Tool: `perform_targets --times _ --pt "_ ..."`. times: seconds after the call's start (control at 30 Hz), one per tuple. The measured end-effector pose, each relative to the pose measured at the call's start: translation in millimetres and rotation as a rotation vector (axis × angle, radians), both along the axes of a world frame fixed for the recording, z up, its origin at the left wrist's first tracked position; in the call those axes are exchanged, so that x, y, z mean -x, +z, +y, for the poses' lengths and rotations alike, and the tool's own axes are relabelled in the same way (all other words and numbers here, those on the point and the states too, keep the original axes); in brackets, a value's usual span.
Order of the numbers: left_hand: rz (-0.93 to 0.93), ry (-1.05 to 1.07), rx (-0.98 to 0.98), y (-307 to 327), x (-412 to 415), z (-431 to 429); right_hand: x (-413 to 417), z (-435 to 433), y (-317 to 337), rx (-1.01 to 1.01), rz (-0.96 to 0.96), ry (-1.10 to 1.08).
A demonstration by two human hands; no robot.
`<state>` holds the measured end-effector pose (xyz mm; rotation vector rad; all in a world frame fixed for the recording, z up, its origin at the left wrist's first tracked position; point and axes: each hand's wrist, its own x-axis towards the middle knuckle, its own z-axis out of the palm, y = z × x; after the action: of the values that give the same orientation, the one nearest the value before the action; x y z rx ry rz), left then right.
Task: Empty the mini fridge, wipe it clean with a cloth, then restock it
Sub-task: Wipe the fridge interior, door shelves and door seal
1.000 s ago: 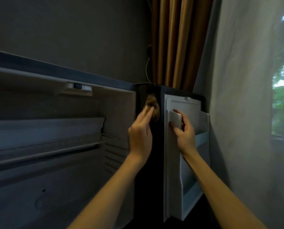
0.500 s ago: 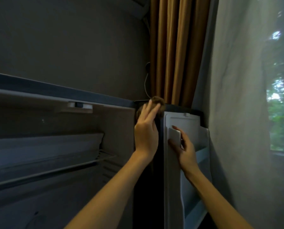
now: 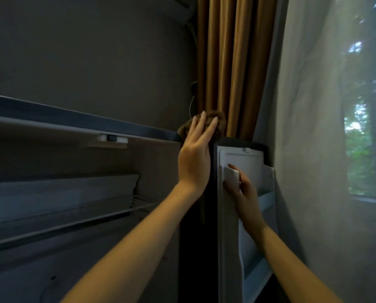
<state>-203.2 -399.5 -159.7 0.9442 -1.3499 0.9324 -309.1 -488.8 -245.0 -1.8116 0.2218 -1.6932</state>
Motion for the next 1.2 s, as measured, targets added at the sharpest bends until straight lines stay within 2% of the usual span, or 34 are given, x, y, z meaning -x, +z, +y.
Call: perform_targets --times 0.07,0.13,0.37,0.47,0.57,0.63,0.7,0.77,0.87,0.93,1.07,1.2 --pt "-0.026 0.043 -0.063 9 6 -15 0 0 1 -0.001 -0.012 -0.006" --pt "-0.059 0.104 -0.068 -12 4 -27 -1 0 2 0.006 -0.019 0.009" --pt "0.021 0.081 -0.035 -164 8 -30 0 -4 -1 -0.024 0.005 0.008" --pt "0.04 0.058 -0.185 -240 8 -19 2 0 -1 -0.046 0.036 0.0" --pt "-0.07 0.023 -0.382 -291 -7 7 8 6 -1 -0.078 0.074 0.019" --pt "-0.198 -0.028 -0.473 -293 -26 29 10 10 1 -0.099 0.084 0.022" --pt "-0.229 -0.097 -0.538 -276 -40 47 10 14 2 -0.107 0.079 0.001" --pt "-0.121 -0.129 -0.517 -248 -44 53 8 14 2 -0.109 0.069 -0.018" --pt "0.223 -0.138 -0.309 -201 -29 42 7 13 1 -0.112 0.063 -0.022" --pt "0.376 -0.166 -0.235 -171 -17 29 7 12 1 -0.109 0.071 -0.026" --pt "0.417 -0.178 -0.252 -153 -1 2 8 11 0 -0.078 0.079 -0.035" --pt "0.407 -0.176 -0.275 -217 18 -7 6 8 -2 -0.063 0.068 -0.031"
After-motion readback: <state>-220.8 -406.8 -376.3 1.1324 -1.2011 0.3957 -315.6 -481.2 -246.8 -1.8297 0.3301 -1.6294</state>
